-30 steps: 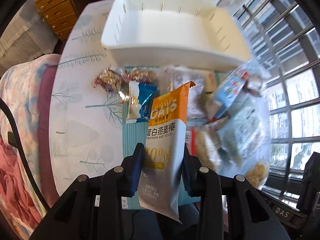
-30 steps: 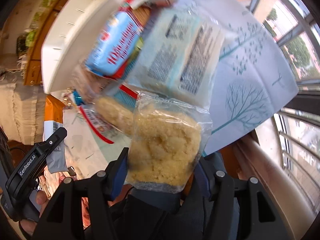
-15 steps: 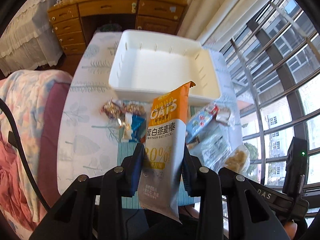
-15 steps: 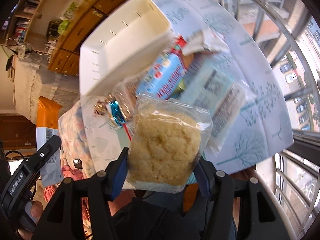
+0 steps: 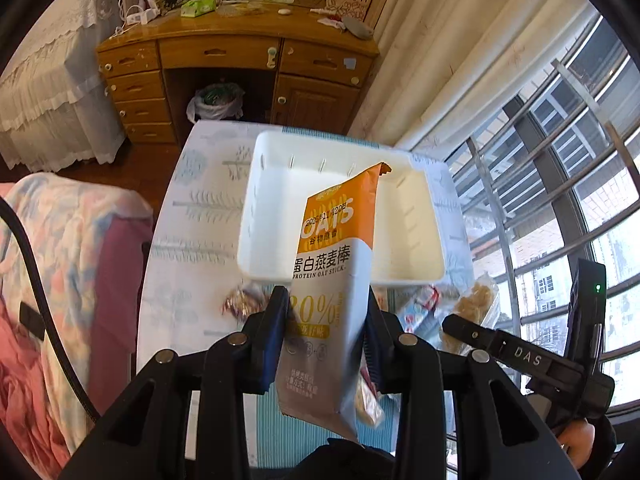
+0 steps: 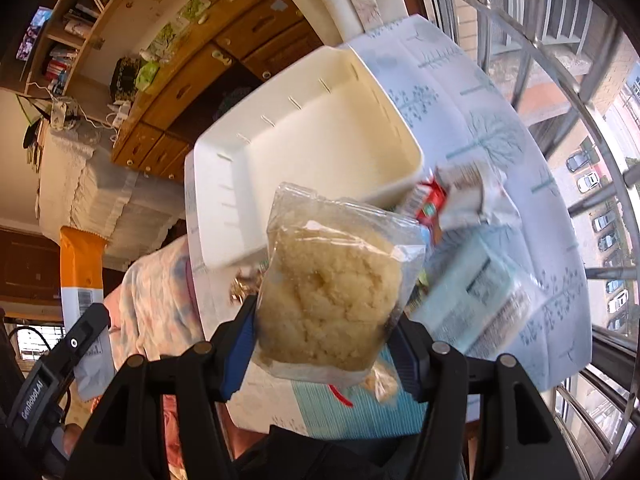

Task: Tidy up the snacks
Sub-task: 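Carry both snacks over the white tray and release them inside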

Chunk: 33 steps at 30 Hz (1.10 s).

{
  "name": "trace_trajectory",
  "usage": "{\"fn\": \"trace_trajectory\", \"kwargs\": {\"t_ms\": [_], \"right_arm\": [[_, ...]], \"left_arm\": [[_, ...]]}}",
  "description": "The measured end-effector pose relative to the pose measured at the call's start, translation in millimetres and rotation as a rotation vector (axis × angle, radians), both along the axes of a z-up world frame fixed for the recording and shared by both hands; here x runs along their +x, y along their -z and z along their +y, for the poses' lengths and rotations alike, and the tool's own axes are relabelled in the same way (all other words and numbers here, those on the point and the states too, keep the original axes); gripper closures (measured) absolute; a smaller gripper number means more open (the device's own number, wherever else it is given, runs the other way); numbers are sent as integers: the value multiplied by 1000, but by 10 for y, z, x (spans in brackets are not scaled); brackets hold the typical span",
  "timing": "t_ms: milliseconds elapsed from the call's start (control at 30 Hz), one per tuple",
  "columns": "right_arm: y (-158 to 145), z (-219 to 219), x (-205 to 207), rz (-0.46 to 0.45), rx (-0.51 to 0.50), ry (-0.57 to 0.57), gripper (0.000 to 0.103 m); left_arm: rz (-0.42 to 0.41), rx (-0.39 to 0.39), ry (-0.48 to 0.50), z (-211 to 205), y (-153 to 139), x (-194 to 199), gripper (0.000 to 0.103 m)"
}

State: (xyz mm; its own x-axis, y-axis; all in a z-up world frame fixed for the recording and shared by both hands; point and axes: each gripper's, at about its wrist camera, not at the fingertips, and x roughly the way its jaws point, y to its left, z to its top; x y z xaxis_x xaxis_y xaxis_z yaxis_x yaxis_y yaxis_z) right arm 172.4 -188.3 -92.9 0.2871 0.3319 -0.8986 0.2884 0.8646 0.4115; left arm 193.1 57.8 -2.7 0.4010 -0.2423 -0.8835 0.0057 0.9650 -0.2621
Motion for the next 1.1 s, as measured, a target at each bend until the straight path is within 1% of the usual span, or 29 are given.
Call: {"fn": "trace_trajectory", "kwargs": {"t_ms": [167,300,400,500,667,700,833,900,933,967,1033,1100], "right_arm": [[-57,88,346,-21,-24,6,43],[-46,164,625,-40,-47,5,43],[19,199,812,-46,-59,8,43],[103,217,952,-45,-69,8,43],[218,240,1132,-45,-95,-6,43],[235,242,1156,-46,-100,-7,43],[287,246,1227,-53,-102,-16,42],[307,242,1246,-54,-97,-16,42],[312,239,1248,-54,-98,-14,40],[315,227,1244,-54,-103,-6,34],[296,204,1230,-64,-111,8,26],[269,184,1216,-71,-113,15,23]], "left_arm": [[-30,-39,7,128,-5,361,70],[-62,-74,21,170,53,610,70],[-74,-102,44,176,156,790,70],[-78,-110,74,137,271,928,70],[-81,-147,104,82,467,1116,69],[-80,-150,107,76,493,1143,69],[-63,-123,132,11,602,1234,69],[-46,-109,136,-34,655,1275,59],[-40,-96,131,-48,670,1284,43],[-40,-83,124,-54,669,1285,37],[-48,-67,117,-60,666,1273,37],[-45,-69,117,-53,665,1265,36]]}}
